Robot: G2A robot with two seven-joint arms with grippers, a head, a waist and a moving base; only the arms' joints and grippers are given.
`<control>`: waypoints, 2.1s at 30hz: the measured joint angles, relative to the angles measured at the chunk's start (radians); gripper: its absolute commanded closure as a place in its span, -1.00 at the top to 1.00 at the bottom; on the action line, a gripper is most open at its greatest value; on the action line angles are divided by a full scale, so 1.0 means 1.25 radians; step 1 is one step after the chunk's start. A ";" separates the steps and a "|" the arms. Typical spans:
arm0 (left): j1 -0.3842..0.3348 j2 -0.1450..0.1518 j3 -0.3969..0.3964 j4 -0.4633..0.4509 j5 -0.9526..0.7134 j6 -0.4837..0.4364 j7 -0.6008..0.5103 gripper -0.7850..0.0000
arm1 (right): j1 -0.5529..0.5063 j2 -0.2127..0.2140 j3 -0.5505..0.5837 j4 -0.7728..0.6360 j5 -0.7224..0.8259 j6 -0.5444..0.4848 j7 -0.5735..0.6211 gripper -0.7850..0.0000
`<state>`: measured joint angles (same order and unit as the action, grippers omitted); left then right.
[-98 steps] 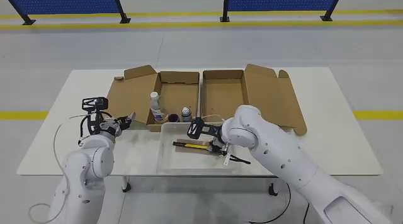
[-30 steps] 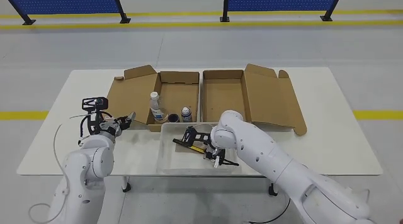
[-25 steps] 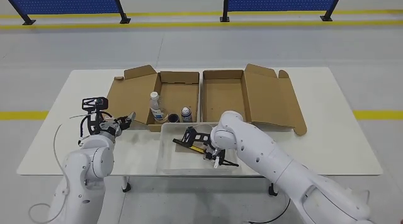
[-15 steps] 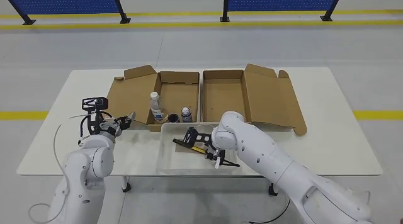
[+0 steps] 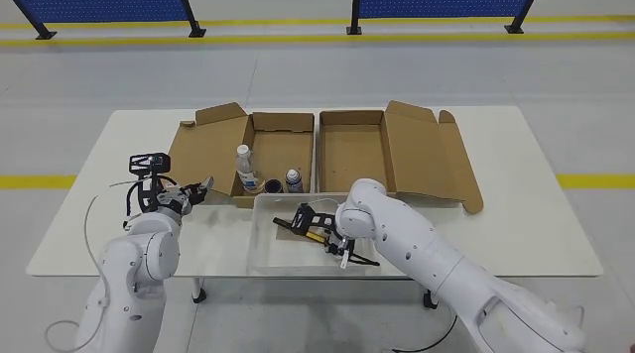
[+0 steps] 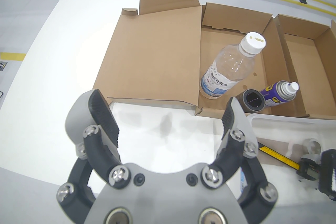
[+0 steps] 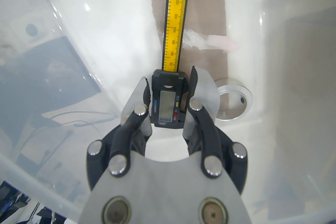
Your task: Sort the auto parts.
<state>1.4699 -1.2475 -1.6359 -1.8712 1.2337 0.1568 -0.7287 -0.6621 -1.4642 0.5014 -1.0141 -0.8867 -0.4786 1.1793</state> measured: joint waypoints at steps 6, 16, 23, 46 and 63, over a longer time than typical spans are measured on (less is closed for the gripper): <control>0.000 0.000 0.000 0.000 0.000 0.000 0.000 1.00 | -0.003 0.001 0.005 0.006 -0.004 -0.004 -0.007 -0.31; 0.000 0.000 0.000 0.000 0.000 0.000 0.000 1.00 | -0.006 0.000 0.005 0.010 -0.013 -0.003 -0.001 -0.18; 0.000 0.000 0.000 0.000 0.000 0.000 0.000 1.00 | -0.003 -0.001 0.010 0.007 -0.017 0.004 -0.008 -0.03; 0.000 0.000 0.000 0.000 0.000 0.000 0.000 1.00 | -0.010 -0.005 0.013 -0.009 -0.028 0.014 0.002 -1.00; 0.000 0.000 0.000 0.000 0.000 0.000 0.000 1.00 | -0.040 0.020 0.087 -0.133 -0.002 0.062 0.001 -1.00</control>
<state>1.4699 -1.2475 -1.6359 -1.8712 1.2337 0.1568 -0.7287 -0.7124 -1.4396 0.6099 -1.1798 -0.8891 -0.4005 1.1801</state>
